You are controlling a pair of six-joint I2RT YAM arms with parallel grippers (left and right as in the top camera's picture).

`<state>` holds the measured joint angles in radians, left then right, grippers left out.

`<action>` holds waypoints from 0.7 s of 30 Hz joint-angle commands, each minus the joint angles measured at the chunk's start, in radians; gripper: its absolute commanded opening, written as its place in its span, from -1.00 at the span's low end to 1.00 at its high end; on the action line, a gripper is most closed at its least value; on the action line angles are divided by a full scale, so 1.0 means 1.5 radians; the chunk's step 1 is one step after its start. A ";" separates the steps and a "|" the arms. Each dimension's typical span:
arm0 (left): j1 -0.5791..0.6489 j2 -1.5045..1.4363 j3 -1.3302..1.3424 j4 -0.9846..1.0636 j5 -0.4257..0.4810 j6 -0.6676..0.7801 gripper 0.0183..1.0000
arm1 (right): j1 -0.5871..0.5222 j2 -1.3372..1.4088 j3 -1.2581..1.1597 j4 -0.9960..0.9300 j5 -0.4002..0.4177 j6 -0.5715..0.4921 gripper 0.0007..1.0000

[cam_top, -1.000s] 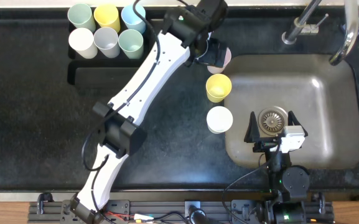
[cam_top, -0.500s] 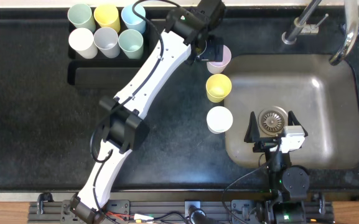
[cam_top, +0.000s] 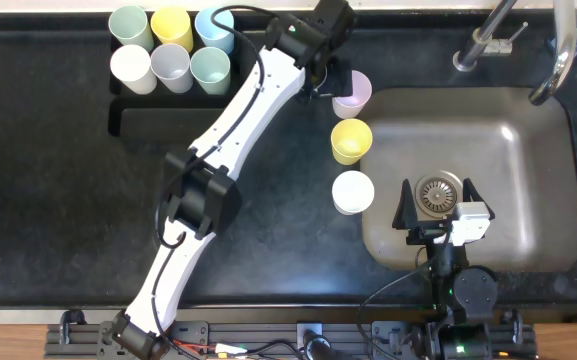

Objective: Store Cups

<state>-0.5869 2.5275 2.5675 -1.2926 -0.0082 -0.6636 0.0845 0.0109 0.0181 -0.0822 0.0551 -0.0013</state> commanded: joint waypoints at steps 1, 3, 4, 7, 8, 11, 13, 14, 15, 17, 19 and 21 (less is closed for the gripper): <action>-0.001 0.006 0.018 0.003 0.005 -0.018 0.96 | -0.004 -0.005 -0.009 0.004 -0.005 -0.004 1.00; -0.001 0.007 0.018 0.003 0.005 -0.019 0.71 | -0.004 -0.005 -0.009 0.004 -0.005 -0.004 1.00; -0.001 0.007 0.018 0.003 0.004 -0.029 0.36 | -0.004 -0.005 -0.009 0.004 -0.005 -0.004 1.00; -0.001 0.007 0.016 0.003 0.012 -0.035 -0.93 | -0.004 -0.005 -0.009 0.004 -0.005 -0.004 1.00; -0.001 0.007 0.016 0.004 0.012 -0.035 -0.96 | -0.004 -0.005 -0.009 0.004 -0.005 -0.004 0.99; -0.002 0.007 0.016 0.005 0.009 -0.035 -0.96 | -0.004 -0.005 -0.009 0.004 -0.005 -0.004 1.00; -0.002 0.007 0.016 0.010 0.010 -0.035 -0.96 | -0.004 -0.005 -0.009 0.004 -0.005 -0.004 1.00; 0.002 0.006 0.019 0.010 0.009 -0.035 -0.96 | -0.004 -0.005 -0.009 0.004 -0.005 -0.004 0.99; 0.005 0.003 0.022 0.007 0.010 -0.035 -0.96 | -0.004 -0.005 -0.009 0.004 -0.005 -0.004 0.99; 0.011 -0.013 0.022 -0.001 0.009 -0.035 -0.96 | -0.004 -0.005 -0.009 0.004 -0.005 -0.004 1.00; 0.022 -0.047 0.022 -0.014 0.009 -0.035 -0.96 | -0.004 -0.005 -0.009 0.004 -0.005 -0.004 0.99; 0.035 -0.091 0.022 -0.029 0.010 -0.035 -0.96 | -0.004 -0.005 -0.009 0.004 -0.005 -0.004 1.00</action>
<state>-0.5747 2.5195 2.5752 -1.3029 0.0166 -0.7048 0.0845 0.0109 0.0181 -0.0814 0.0551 -0.0010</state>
